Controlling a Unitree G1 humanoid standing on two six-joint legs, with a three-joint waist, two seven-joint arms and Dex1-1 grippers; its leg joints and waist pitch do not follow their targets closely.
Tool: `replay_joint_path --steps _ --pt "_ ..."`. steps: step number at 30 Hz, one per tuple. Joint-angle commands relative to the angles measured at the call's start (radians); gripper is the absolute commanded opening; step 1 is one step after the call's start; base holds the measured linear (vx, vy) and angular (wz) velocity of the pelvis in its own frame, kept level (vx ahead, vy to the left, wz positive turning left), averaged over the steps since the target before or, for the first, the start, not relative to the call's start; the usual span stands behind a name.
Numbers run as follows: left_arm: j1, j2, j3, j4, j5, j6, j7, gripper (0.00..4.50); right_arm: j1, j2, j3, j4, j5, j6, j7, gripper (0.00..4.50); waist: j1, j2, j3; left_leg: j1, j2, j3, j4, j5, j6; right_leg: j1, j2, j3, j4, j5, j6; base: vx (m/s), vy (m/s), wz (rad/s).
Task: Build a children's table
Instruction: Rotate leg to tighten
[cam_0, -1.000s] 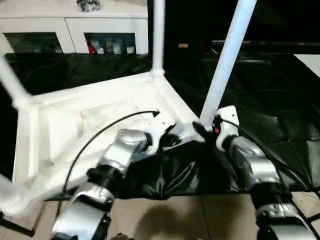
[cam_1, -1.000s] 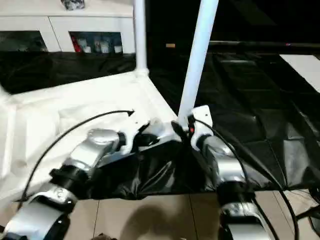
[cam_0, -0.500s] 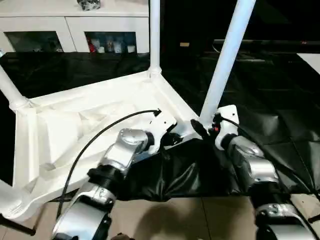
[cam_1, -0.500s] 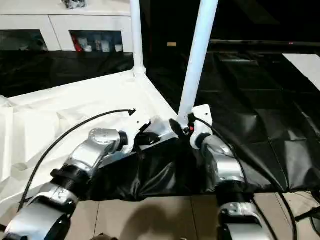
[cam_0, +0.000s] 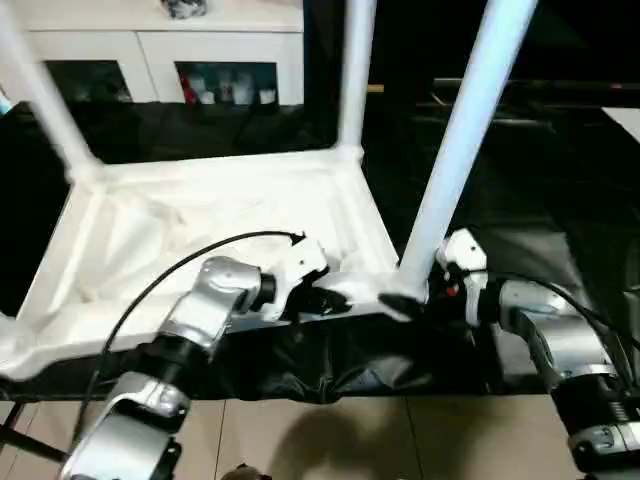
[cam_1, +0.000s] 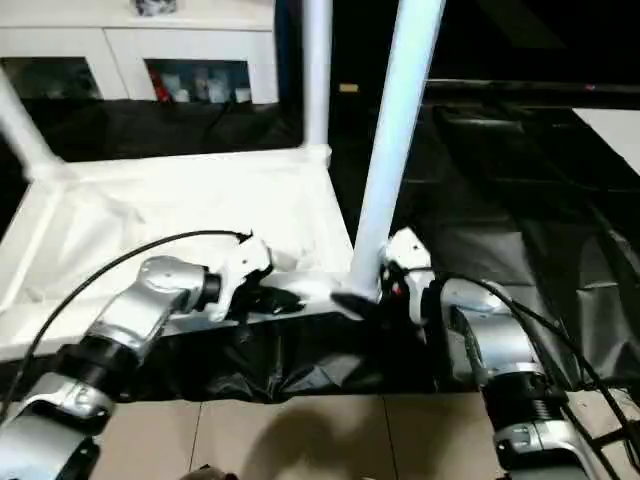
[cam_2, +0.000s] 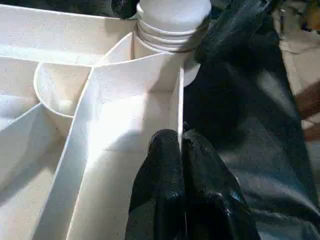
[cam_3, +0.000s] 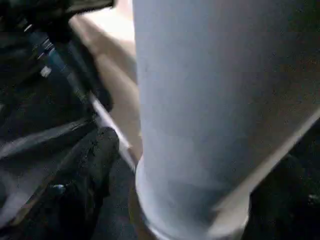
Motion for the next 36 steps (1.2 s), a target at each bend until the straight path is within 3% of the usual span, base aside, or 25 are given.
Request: replay_joint_path --steps 1,7,15,23,28,32,36 --pt "-0.016 -0.031 -0.028 -0.033 -0.032 -0.019 -0.018 0.0 0.007 0.021 0.078 -0.021 -0.008 -0.008 0.057 3.89 0.002 -0.014 -0.058 0.009 0.044 -0.019 -0.067 -0.233 0.058 0.045 -0.06 0.043 -0.079 -0.239 -0.232 0.0 0.0 0.0" --pt "-0.031 -0.011 -0.013 -0.011 -0.036 -0.034 -0.034 0.0 -0.009 0.007 0.097 -0.003 -0.025 -0.022 0.069 3.5 0.002 -0.015 -0.061 0.009 0.043 -0.017 -0.063 -0.198 0.07 0.047 -0.058 0.042 -0.073 -0.19 -0.245 0.0 0.0 0.0" --pt "-0.031 -0.011 -0.005 -0.006 -0.036 -0.038 -0.025 0.0 -0.021 0.008 0.097 0.024 -0.034 -0.038 0.07 2.84 0.002 -0.016 -0.061 0.01 0.043 -0.017 -0.063 -0.209 0.064 0.047 -0.059 0.043 -0.074 -0.219 -0.24 0.0 0.0 0.0" --pt "-0.032 -0.031 0.018 0.009 -0.033 -0.021 0.048 0.0 -0.025 0.035 0.089 0.063 -0.051 -0.064 -0.004 2.66 0.0 -0.014 -0.059 0.01 0.042 -0.018 -0.063 -0.223 0.058 0.044 -0.059 0.042 -0.077 -0.235 -0.24 0.0 0.0 0.0" --pt "-0.071 -0.104 0.053 0.083 0.002 0.022 0.254 0.0 -0.09 0.138 -0.011 0.226 -0.074 -0.083 -0.333 2.66 -0.016 -0.011 -0.053 0.015 0.039 -0.025 -0.071 -0.302 0.007 0.036 -0.061 0.041 -0.092 -0.388 -0.199 0.0 0.0 0.0" --pt "-0.13 -0.194 0.069 0.175 0.027 0.032 0.435 0.0 -0.16 0.23 -0.099 0.354 -0.048 -0.064 -0.585 2.65 -0.019 -0.011 -0.058 0.017 0.037 -0.025 -0.069 -0.297 0.002 0.037 -0.058 0.042 -0.09 -0.34 -0.203 0.0 0.0 0.0" --pt "-0.166 -0.256 0.087 0.239 0.029 0.014 0.55 0.0 -0.212 0.294 -0.138 0.439 -0.035 -0.082 -0.716 2.65 -0.013 -0.007 -0.065 0.013 0.033 -0.019 -0.061 -0.231 0.032 0.042 -0.057 0.043 -0.08 -0.22 -0.226 0.0 0.0 0.0"
